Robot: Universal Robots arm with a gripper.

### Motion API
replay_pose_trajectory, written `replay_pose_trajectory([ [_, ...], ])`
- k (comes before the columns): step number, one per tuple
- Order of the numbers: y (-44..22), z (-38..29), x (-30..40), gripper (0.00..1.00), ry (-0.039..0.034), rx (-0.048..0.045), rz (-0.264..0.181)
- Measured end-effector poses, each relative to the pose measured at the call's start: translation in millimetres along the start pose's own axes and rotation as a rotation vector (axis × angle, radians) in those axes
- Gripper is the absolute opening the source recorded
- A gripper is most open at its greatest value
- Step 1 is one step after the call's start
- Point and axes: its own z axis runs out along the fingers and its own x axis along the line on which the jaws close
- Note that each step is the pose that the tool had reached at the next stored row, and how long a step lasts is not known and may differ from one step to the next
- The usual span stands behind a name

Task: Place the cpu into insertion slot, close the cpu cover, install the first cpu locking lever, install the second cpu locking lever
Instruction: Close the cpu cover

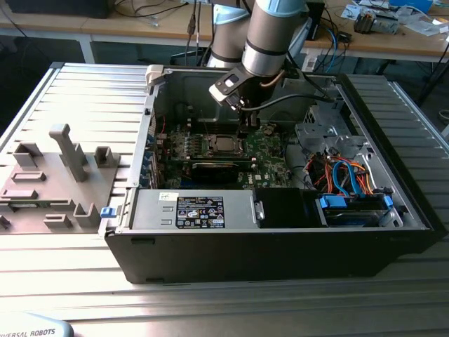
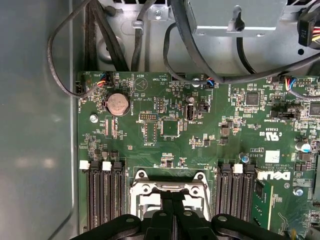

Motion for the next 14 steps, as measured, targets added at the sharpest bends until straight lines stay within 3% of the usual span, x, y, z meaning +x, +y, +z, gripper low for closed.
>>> replay_pose_trajectory([
  [14,-3.5,1.3,0.0,0.11,0.0,0.0,0.0],
])
